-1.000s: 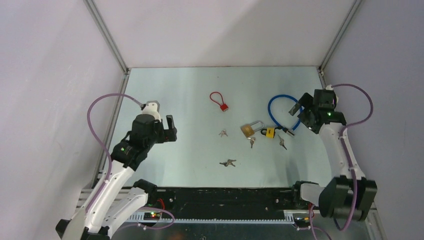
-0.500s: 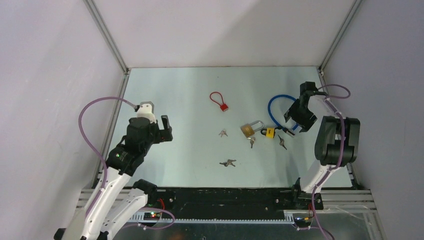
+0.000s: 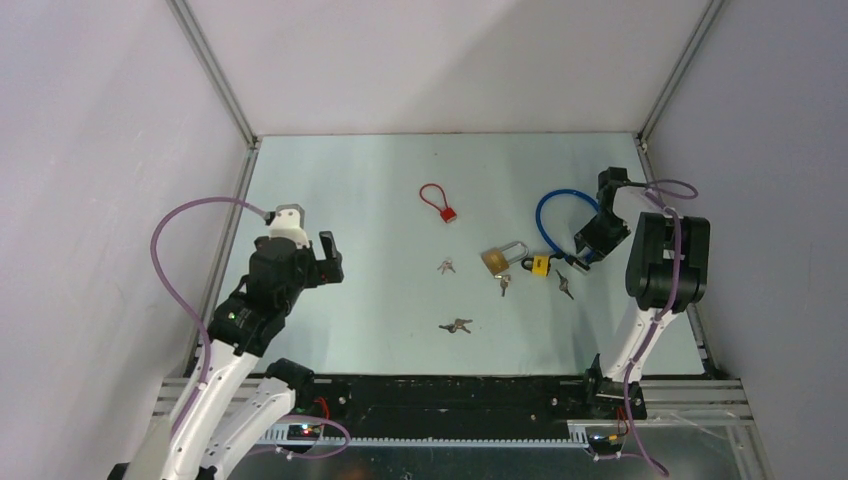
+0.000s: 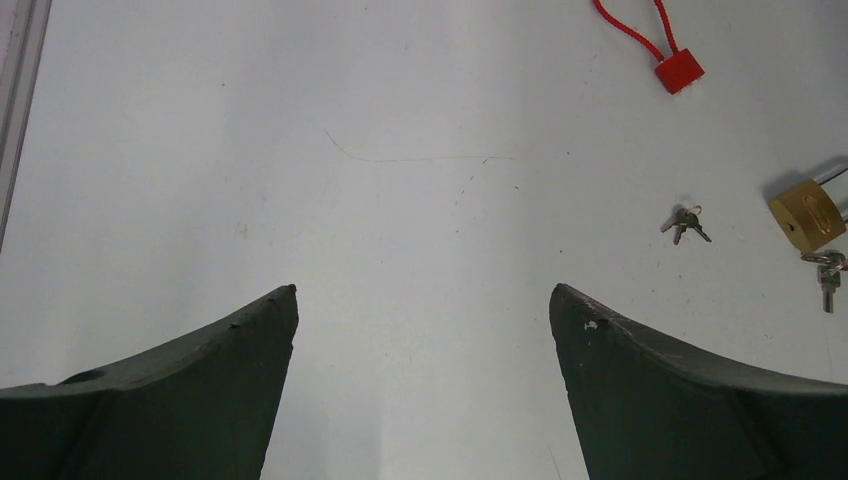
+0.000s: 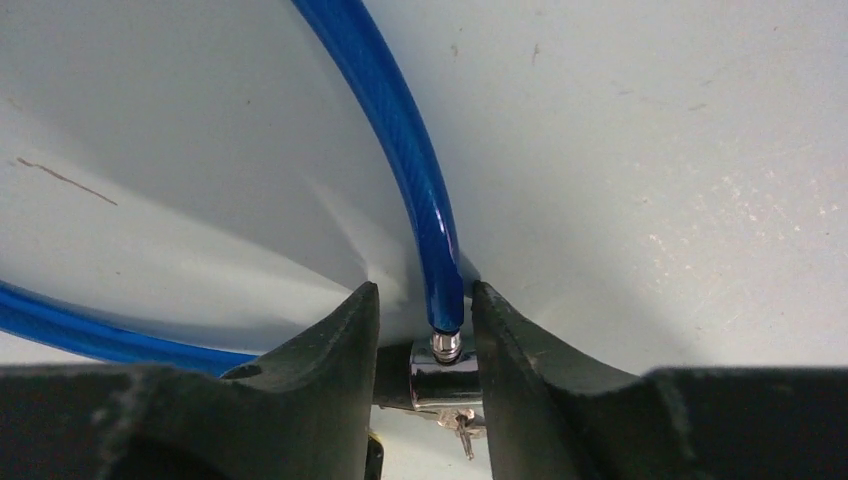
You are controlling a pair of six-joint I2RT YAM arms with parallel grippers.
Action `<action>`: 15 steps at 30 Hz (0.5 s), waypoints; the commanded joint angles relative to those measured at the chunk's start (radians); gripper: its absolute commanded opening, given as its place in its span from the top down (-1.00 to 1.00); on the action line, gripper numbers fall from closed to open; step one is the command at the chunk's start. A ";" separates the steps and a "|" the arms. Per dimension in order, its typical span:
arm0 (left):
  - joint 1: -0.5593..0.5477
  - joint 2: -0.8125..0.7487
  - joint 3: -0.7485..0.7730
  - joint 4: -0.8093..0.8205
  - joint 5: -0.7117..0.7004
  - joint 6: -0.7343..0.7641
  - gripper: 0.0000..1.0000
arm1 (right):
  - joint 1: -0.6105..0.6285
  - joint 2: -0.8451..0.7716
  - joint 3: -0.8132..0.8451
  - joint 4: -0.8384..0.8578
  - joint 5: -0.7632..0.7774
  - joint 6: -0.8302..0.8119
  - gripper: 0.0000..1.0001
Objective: Unlock with the key
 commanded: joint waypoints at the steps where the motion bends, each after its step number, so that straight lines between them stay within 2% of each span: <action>1: -0.005 -0.010 -0.005 0.010 -0.018 0.021 -0.99 | -0.010 0.031 0.011 0.032 -0.019 0.060 0.20; 5: -0.005 -0.012 -0.005 0.010 -0.019 0.020 -0.99 | -0.025 -0.014 -0.020 0.067 -0.055 0.083 0.70; 6: -0.005 -0.011 -0.005 0.010 -0.019 0.019 -0.99 | -0.031 -0.031 -0.036 0.078 -0.062 0.088 0.93; 7: -0.006 -0.011 -0.006 0.010 -0.019 0.019 -0.99 | -0.034 -0.072 -0.042 0.082 -0.060 0.096 1.00; 15: -0.006 -0.009 -0.004 0.010 -0.018 0.017 -0.99 | -0.020 -0.331 -0.054 0.049 -0.042 0.130 1.00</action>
